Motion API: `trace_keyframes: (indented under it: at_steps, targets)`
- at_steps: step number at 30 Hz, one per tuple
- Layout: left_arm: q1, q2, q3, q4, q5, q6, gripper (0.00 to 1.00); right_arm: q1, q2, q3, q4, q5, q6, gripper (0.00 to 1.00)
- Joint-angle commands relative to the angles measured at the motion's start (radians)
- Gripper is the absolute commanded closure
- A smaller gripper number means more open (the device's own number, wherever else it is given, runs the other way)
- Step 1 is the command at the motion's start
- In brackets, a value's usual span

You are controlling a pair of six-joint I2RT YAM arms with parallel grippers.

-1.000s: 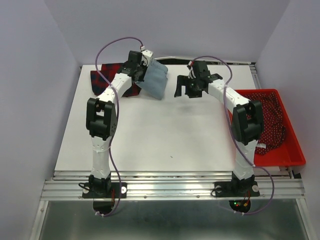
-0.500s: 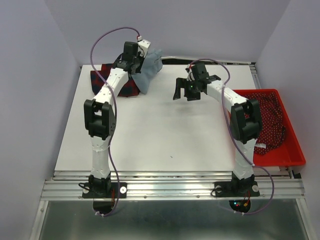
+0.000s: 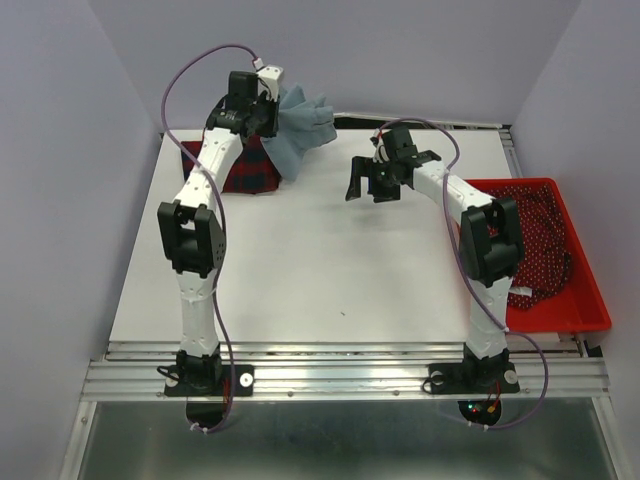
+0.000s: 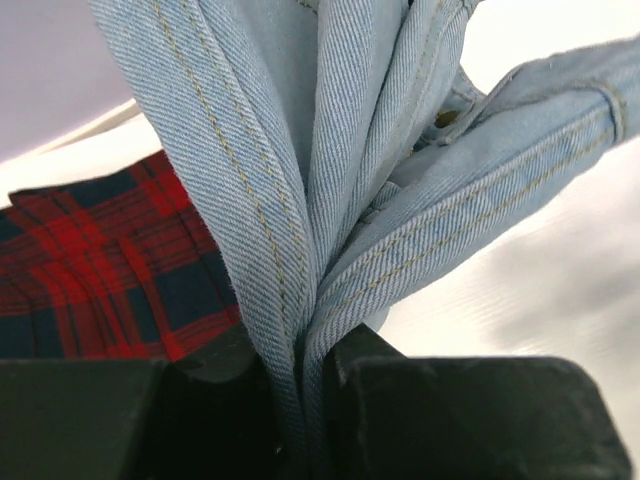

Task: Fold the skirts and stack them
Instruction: Neatly place the folded skirt to the corner

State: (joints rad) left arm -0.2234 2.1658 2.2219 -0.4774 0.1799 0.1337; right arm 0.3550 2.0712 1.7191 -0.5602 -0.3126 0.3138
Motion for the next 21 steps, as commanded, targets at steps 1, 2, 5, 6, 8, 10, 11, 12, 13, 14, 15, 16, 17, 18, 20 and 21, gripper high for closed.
trace_keyframes:
  at_steps: [1, 2, 5, 6, 8, 10, 11, 12, 13, 14, 15, 16, 17, 18, 20, 21]
  targets:
    - [0.068, -0.099, -0.014, 0.066, 0.127, -0.101, 1.0, 0.002, -0.002, 0.002, 0.039, -0.011, 0.001, 0.0]
    - [0.081, -0.107, -0.027, 0.078, 0.145, -0.123, 1.0, 0.002, 0.0, 0.0, 0.037, -0.013, 0.002, 0.0]
    - [0.148, -0.115, -0.062, 0.097, 0.203, -0.163, 1.0, 0.002, 0.007, 0.004, 0.037, -0.016, 0.004, 0.0]
    - [0.171, -0.115, -0.074, 0.12, 0.225, -0.181, 1.0, 0.002, 0.012, 0.007, 0.037, -0.019, 0.004, 0.0]
    - [0.256, -0.104, -0.128, 0.182, 0.305, -0.21, 1.0, 0.002, 0.02, 0.01, 0.037, -0.023, 0.005, 0.0]
    - [0.312, -0.058, -0.169, 0.22, 0.393, -0.276, 1.0, 0.002, 0.024, 0.011, 0.036, -0.023, 0.005, 0.0]
    - [0.337, -0.032, -0.18, 0.229, 0.426, -0.29, 1.0, 0.002, 0.026, 0.011, 0.037, -0.023, 0.004, 0.0]
    - [0.381, -0.014, -0.198, 0.267, 0.459, -0.307, 1.0, 0.002, 0.029, 0.013, 0.036, -0.022, 0.004, 0.0]
    - [0.398, 0.024, -0.237, 0.285, 0.507, -0.337, 1.0, 0.002, 0.032, 0.013, 0.034, -0.023, 0.002, 0.0]
    - [0.427, 0.047, -0.246, 0.311, 0.539, -0.344, 1.0, 0.002, 0.032, 0.011, 0.034, -0.025, -0.002, 0.0]
    - [0.44, 0.096, -0.248, 0.31, 0.564, -0.35, 1.0, 0.002, 0.035, 0.011, 0.033, -0.025, -0.005, 0.0]
    - [0.45, 0.118, -0.245, 0.312, 0.567, -0.353, 1.0, 0.002, 0.036, 0.01, 0.031, -0.023, -0.007, 0.0]
    - [0.456, 0.14, -0.229, 0.313, 0.566, -0.338, 0.97, 0.002, 0.038, 0.008, 0.029, -0.023, -0.008, 0.0]
    - [0.463, 0.161, -0.21, 0.286, 0.549, -0.323, 0.96, 0.002, 0.038, 0.008, 0.028, -0.023, -0.01, 0.0]
    - [0.467, 0.204, -0.182, 0.275, 0.48, -0.283, 0.88, 0.002, 0.044, 0.008, 0.02, -0.025, -0.016, 0.0]
    - [0.467, 0.204, -0.177, 0.275, 0.48, -0.276, 0.85, 0.002, 0.044, 0.007, 0.022, -0.025, -0.019, 0.0]
